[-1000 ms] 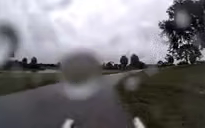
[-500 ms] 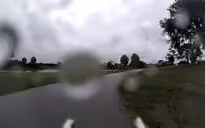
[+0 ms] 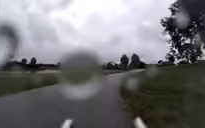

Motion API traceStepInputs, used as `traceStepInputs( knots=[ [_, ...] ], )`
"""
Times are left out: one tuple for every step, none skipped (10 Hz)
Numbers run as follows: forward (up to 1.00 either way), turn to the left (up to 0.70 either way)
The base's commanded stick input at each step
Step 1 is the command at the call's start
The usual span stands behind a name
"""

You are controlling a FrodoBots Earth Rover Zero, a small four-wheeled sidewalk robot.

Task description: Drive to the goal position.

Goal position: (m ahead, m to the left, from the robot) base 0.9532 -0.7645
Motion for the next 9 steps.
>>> traceStepInputs(
  knots=[
    [0.70,0.00],
    [0.70,0.00],
    [0.70,0.00],
    [0.70,0.00],
    [0.70,0.00],
    [0.70,0.00],
    [0.70,0.00],
    [0.70,0.00],
    [0.70,0.00]
  ],
)
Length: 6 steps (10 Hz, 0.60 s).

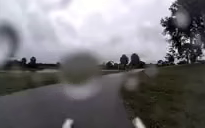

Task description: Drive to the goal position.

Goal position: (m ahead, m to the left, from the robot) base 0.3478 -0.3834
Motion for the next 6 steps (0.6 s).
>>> traceStepInputs(
  knots=[
    [0.70,0.00],
    [0.70,0.00],
    [0.70,0.00],
    [0.70,0.00],
    [0.70,0.00],
    [0.70,0.00]
  ],
)
